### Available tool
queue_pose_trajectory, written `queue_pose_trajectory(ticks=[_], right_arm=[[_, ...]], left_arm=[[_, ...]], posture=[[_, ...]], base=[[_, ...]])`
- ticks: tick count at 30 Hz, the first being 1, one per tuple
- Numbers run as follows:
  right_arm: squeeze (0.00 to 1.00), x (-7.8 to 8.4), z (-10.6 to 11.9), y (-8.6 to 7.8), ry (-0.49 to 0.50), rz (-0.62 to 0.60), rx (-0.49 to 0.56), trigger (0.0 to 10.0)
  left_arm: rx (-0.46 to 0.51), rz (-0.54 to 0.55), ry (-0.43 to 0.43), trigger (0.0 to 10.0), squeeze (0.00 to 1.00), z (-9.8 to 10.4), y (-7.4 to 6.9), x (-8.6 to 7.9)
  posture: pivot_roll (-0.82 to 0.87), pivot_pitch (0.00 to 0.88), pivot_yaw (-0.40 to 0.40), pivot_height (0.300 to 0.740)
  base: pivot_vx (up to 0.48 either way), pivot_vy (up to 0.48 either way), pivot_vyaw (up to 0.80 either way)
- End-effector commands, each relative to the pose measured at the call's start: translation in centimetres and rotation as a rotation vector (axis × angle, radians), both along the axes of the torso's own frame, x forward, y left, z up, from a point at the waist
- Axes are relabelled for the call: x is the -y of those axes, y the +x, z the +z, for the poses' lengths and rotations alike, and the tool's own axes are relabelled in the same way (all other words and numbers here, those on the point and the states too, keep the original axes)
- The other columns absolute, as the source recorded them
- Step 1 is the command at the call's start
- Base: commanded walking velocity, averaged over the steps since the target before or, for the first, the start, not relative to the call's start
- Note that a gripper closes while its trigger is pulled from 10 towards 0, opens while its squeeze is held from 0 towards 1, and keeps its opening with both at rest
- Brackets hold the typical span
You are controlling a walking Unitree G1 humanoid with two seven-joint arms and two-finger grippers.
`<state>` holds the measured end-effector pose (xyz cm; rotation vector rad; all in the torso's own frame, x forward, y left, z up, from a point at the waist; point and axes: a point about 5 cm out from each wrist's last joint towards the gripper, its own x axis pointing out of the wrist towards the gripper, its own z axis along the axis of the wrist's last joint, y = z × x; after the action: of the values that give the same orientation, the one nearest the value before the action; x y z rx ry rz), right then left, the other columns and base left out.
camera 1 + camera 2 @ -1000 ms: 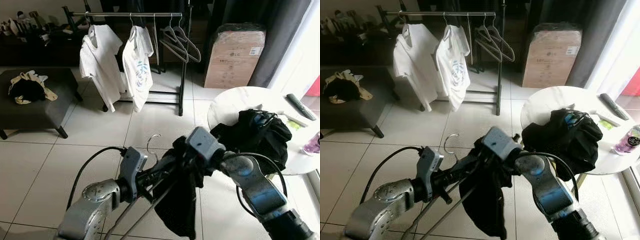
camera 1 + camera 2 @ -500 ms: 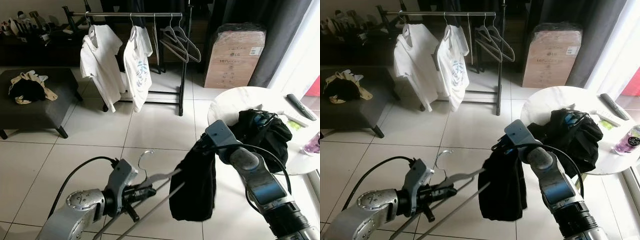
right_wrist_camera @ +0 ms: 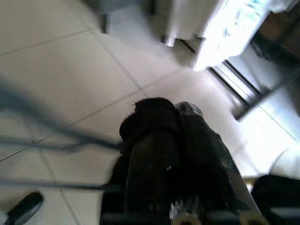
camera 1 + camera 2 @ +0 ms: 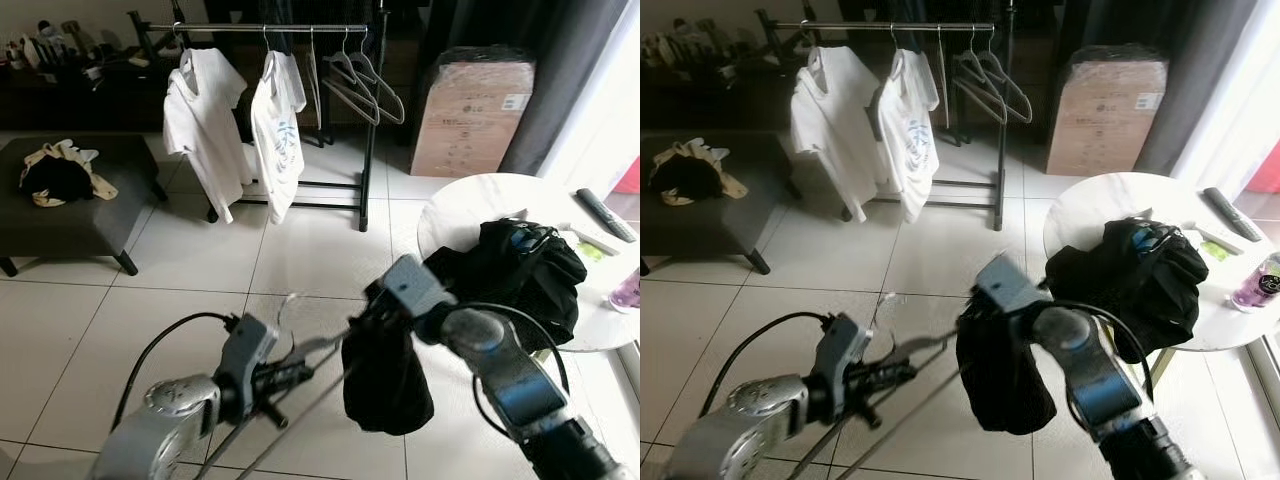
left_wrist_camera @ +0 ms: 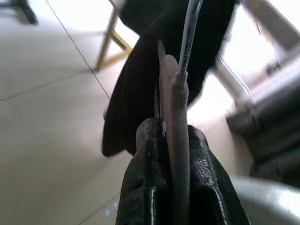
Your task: Hang hanger
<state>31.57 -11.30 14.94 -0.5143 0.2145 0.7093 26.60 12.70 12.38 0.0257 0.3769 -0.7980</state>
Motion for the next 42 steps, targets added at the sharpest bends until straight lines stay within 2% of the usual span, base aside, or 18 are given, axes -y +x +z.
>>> queue_pose_trajectory(ticks=[1, 4, 10, 12, 13, 14, 16, 18, 20, 24, 25, 28, 32, 36, 39, 42], right_arm=[[0.00, -0.5, 0.8, -0.9, 0.007, 0.093, -0.001, 10.0], [0.00, -0.4, 1.0, -1.8, -0.020, 0.182, -0.024, 10.0], [0.00, -0.4, 1.7, -2.6, -0.009, 0.251, -0.031, 10.0], [0.00, -1.7, 3.2, -3.8, 0.094, 0.367, -0.011, 10.0], [0.00, -1.7, 3.2, -3.8, 0.094, 0.367, -0.011, 10.0], [0.00, -2.5, 3.8, -4.8, 0.145, 0.449, -0.022, 10.0], [0.00, -3.2, 4.3, -5.9, 0.179, 0.537, -0.038, 10.0], [0.00, -3.3, 4.3, -6.2, 0.177, 0.555, -0.044, 10.0], [0.00, -3.0, 4.0, -5.9, 0.160, 0.526, -0.040, 10.0], [0.00, -2.5, 3.6, -5.2, 0.139, 0.468, -0.042, 10.0], [0.00, -2.4, 3.5, -5.4, 0.133, 0.478, -0.056, 10.0], [0.00, -2.5, 3.5, -5.7, 0.135, 0.502, -0.066, 10.0], [0.00, -2.5, 3.4, -5.7, 0.130, 0.491, -0.064, 10.0], [0.00, -2.3, 2.8, -5.2, 0.079, 0.447, -0.054, 10.0], [0.00, -1.8, 2.2, -4.4, 0.037, 0.379, -0.049, 10.0], [0.00, -1.7, 2.1, -4.4, 0.030, 0.372, -0.051, 10.0]], left_arm=[[0.056, 0.031, -0.026, 10.0, 0.00, 1.0, 0.6, 0.0], [0.065, -0.005, -0.045, 10.0, 0.00, 1.1, 0.6, 0.7], [0.077, -0.033, -0.063, 10.0, 0.00, 1.2, 0.5, 1.7], [0.094, -0.009, -0.067, 10.0, 0.00, 1.3, 0.8, 2.0], [0.094, -0.009, -0.067, 10.0, 0.00, 1.3, 0.8, 2.0], [0.112, 0.017, -0.068, 10.0, 0.00, 1.4, 1.1, 2.0], [0.139, 0.064, -0.075, 10.0, 0.00, 1.7, 1.5, 2.0], [0.153, 0.089, -0.080, 10.0, 0.00, 1.8, 1.8, 1.9], [0.201, 0.198, -0.108, 10.0, 0.00, 2.5, 2.8, 1.6], [0.227, 0.271, -0.136, 10.0, 0.00, 3.0, 3.4, 1.3], [0.250, 0.336, -0.148, 10.0, 0.00, 3.3, 3.8, 1.0], [0.264, 0.405, -0.147, 10.0, 0.00, 3.4, 4.2, 0.7], [0.271, 0.426, -0.137, 10.0, 0.00, 3.3, 4.3, 0.6], [0.272, 0.417, -0.141, 10.0, 0.00, 3.2, 4.3, 0.8], [0.298, 0.424, -0.178, 10.0, 0.00, 3.6, 4.2, 0.8], [0.325, 0.448, -0.199, 10.0, 0.00, 4.0, 4.3, 0.7]], posture=[[0.01, 0.185, 0.006, 0.740], [0.00, 0.184, 0.006, 0.740], [0.00, 0.186, 0.007, 0.740], [0.00, 0.186, 0.008, 0.740], [0.00, 0.186, 0.008, 0.740], [0.00, 0.186, 0.008, 0.740], [0.00, 0.186, 0.009, 0.740], [0.00, 0.186, 0.010, 0.740], [0.00, 0.185, 0.009, 0.740], [0.00, 0.186, 0.009, 0.740], [0.00, 0.185, 0.008, 0.740], [0.00, 0.185, 0.009, 0.740], [0.00, 0.187, 0.011, 0.740], [0.00, 0.187, 0.011, 0.740], [0.00, 0.186, 0.011, 0.740], [0.00, 0.187, 0.011, 0.740]], base=[[0.000, 0.000, 0.00], [0.000, 0.000, 0.00], [0.000, 0.000, 0.00], [0.000, 0.000, 0.00], [0.000, 0.000, 0.00], [0.000, 0.000, 0.00], [0.000, 0.000, 0.00], [0.000, 0.000, 0.00], [0.000, 0.000, 0.00], [0.000, 0.000, 0.00], [0.000, 0.000, 0.00], [0.000, 0.000, 0.00], [0.000, 0.000, 0.00], [0.000, 0.000, 0.00], [0.000, 0.000, 0.00], [0.000, 0.000, 0.00]])
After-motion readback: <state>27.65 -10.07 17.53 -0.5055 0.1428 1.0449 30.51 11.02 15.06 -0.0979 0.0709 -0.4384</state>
